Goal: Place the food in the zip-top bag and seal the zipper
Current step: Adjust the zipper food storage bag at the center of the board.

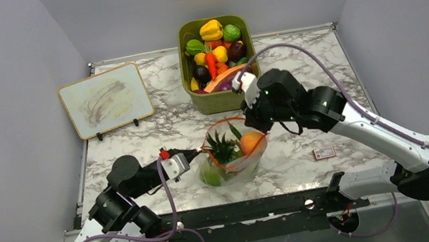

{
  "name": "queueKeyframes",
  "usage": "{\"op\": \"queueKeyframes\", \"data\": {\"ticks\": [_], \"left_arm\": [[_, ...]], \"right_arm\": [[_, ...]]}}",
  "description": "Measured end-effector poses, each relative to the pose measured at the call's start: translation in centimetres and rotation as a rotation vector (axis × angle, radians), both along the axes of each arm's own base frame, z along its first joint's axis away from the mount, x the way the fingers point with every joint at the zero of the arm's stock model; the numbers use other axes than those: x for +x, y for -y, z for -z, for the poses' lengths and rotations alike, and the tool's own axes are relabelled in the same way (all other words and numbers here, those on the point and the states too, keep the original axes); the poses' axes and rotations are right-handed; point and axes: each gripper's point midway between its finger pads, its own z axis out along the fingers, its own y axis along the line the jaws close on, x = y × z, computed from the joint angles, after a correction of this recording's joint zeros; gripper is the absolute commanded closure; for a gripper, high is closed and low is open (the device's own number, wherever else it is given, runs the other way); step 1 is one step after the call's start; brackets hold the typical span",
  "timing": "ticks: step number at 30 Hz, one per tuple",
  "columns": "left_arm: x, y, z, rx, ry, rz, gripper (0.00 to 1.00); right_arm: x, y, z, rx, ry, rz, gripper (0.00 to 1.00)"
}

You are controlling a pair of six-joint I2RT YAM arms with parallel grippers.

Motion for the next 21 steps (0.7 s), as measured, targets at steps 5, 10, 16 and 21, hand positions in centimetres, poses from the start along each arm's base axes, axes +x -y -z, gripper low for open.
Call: {"op": "queueKeyframes", "data": {"ticks": [5,10,16,21], "left_arm": [[0.8,0.4,-6.0,-0.124,0.031,-0.037,1.0],[1.0,0.9,-7.0,-0.189,0.034,-0.028,1.0],[2.5,1.6,-9.9,-0.169,0.035,-0.061,1.0],[2.4,0.8,-11.1,-0.2,0.066,-0.087,1.0]], "right_arm": [[1.2,-2.9,-11.4,0.252,0.152,-0.035,0.99],[-2.0,-4.5,-13.7,0.5,0.133,-0.165,0.99],[1.4,-3.0,-11.5,0.388,0.18,0.009,0.99],[1.4,-2.0,-12.9,0.416,0.233,0.025,0.99]]}}
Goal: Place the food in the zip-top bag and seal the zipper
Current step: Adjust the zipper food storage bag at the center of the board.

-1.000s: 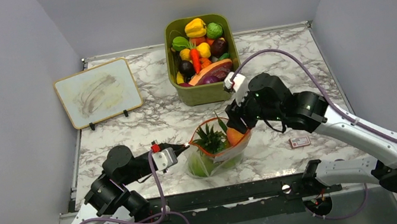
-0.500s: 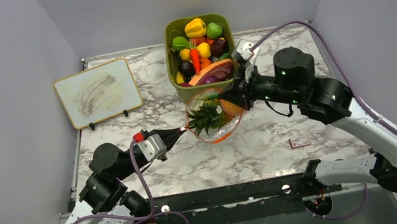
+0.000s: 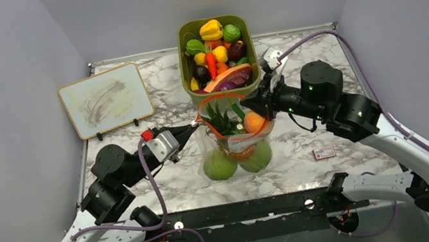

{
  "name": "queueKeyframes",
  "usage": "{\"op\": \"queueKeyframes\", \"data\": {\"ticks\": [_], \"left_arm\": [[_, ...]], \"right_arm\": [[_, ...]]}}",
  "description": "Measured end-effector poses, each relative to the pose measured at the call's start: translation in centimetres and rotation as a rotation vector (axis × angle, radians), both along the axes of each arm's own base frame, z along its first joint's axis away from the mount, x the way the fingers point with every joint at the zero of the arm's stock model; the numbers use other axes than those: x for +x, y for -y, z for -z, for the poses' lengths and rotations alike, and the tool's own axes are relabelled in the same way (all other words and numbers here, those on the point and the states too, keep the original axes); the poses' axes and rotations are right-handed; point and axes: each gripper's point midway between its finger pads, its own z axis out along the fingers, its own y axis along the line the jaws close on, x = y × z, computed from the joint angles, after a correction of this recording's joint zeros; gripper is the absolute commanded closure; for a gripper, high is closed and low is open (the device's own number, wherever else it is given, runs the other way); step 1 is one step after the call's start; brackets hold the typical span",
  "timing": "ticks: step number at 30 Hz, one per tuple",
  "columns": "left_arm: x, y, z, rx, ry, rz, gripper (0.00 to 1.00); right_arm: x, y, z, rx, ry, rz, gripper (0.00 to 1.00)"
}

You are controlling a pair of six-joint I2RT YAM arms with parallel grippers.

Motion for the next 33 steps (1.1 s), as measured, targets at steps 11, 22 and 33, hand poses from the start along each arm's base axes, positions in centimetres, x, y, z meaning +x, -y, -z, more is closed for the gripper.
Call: {"op": "queueKeyframes", "data": {"ticks": [11,22,33], "left_arm": [[-0.5,1.9,2.4,-0.002,-0.111,0.088,1.0],[3.1,2.8,-0.1,0.034,-0.074,-0.017,1.0],[0.7,2.6,5.0,0.026,-0.161,0.06,1.0]], "right_arm": [[2.6,2.9,-1.5,-0.009,0.108,0.153,0.99],[-1.2,2.5,4.4,0.038,-0.005,0.02,0.99],[1.3,4.1,4.5,-0.046,0.06,0.139,0.99]]}}
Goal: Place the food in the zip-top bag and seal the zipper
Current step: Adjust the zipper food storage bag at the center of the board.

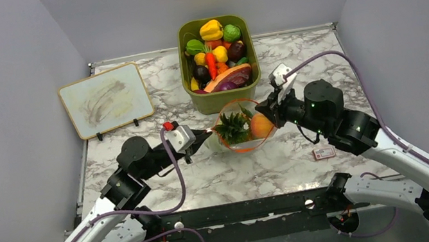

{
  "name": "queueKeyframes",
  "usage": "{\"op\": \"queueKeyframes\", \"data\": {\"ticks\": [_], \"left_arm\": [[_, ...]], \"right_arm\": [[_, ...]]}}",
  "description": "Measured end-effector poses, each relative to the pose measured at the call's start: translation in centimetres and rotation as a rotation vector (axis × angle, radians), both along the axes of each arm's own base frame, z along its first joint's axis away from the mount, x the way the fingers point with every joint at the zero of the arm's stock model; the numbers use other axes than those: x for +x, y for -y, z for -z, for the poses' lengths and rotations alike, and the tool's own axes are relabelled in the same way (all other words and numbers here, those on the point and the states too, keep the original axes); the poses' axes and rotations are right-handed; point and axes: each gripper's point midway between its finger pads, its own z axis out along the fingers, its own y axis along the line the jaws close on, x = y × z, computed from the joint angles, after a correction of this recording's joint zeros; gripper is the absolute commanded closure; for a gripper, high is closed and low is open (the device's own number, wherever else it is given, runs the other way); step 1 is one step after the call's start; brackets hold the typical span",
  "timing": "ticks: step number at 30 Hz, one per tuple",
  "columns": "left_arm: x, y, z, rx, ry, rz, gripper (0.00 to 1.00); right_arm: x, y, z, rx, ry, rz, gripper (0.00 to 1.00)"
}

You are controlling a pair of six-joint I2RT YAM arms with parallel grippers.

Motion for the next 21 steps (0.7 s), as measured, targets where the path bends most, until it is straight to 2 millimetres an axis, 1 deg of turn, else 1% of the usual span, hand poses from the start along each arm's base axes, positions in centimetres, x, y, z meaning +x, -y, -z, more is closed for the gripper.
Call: {"op": "queueKeyframes", "data": {"ticks": [2,4,5,7,8,9,12,14,16,18,21], "left_arm": [[0.3,0.3,1.6,0.018,-0.022,0.0,1.0],[0.4,0.5,2.8,0.035,-0.04,0.002,1.0],[0.5,0.6,3.1,0.041,-0.047,0.003,1.0],[0.5,0.7,3.1,0.04,-0.045,0.007,1.0],[0.5,0.7,2.9,0.035,-0.04,0.01,1.0],[0.5,0.8,2.7,0.028,-0.034,0.014,1.0],[0.3,1.0,2.1,0.011,-0.017,0.028,1.0],[0.2,1.0,1.9,0.006,-0.011,0.037,1.0],[-0.1,1.2,2.0,0.008,-0.012,0.052,1.0],[-0.4,1.3,2.2,0.01,-0.009,0.07,1.0],[-0.7,1.3,2.5,0.008,-0.002,0.089,1.0]], "right_arm": [[-0.4,0.4,2.0,-0.033,-0.027,-0.002,0.99],[-0.3,0.5,3.5,-0.071,-0.049,-0.002,0.99],[-0.3,0.5,4.1,-0.087,-0.058,0.001,0.99],[-0.1,0.6,4.5,-0.109,-0.061,0.004,0.99],[-0.1,0.7,4.6,-0.115,-0.058,0.005,0.99],[-0.1,0.8,4.5,-0.12,-0.053,0.007,0.95],[0.0,0.8,4.0,-0.121,-0.039,0.008,0.76],[0.0,0.7,3.4,-0.108,-0.032,0.001,0.67],[-0.4,0.2,2.7,-0.078,-0.037,-0.025,0.64],[-0.7,-0.1,2.4,-0.059,-0.046,-0.039,0.63],[-1.2,-0.7,1.6,-0.009,-0.076,-0.059,0.66]]}}
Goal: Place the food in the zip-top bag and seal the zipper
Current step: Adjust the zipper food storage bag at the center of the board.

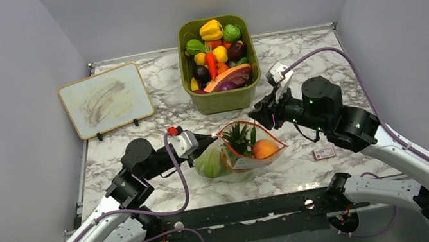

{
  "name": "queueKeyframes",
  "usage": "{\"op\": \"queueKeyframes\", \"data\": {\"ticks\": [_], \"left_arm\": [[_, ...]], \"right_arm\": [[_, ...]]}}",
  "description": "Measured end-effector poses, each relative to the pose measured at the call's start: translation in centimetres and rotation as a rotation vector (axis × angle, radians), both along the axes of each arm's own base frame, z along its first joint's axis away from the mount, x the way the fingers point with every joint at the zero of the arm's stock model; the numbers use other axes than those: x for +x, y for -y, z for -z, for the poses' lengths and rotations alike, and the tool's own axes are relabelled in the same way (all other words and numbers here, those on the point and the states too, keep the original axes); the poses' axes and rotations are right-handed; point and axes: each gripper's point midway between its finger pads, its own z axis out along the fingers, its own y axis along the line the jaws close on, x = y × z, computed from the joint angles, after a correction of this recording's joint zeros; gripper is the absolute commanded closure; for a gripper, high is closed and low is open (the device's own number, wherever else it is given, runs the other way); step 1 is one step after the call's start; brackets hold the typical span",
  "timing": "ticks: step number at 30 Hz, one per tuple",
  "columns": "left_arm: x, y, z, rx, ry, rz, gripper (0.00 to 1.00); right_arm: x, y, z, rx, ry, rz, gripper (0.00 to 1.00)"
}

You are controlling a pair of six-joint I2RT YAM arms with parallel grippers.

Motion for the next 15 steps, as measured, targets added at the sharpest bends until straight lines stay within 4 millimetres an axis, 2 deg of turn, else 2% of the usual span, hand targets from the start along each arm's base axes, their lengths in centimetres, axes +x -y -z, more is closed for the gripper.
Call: {"op": "queueKeyframes", "data": {"ticks": [4,7,8,11,15], "left_arm": [[-0.3,0.1,0.1,-0.001,0.007,0.019,1.0],[-0.4,0.2,0.0,-0.003,0.013,0.025,1.0],[-0.4,0.2,0.0,-0.002,0.014,0.027,1.0],[-0.4,0.2,0.0,-0.001,0.015,0.028,1.0],[-0.4,0.2,0.1,0.001,0.02,0.027,1.0]], "right_arm": [[-0.4,-1.1,-1.6,0.073,-0.038,-0.026,0.73],[-0.4,-1.9,-1.7,0.102,-0.085,-0.024,0.76],[-0.3,-2.0,-1.5,0.104,-0.102,-0.018,0.75],[-0.5,-1.8,-0.5,0.102,-0.164,0.01,0.65],[-1.4,-0.9,-1.3,0.145,-0.183,0.027,0.64]]}}
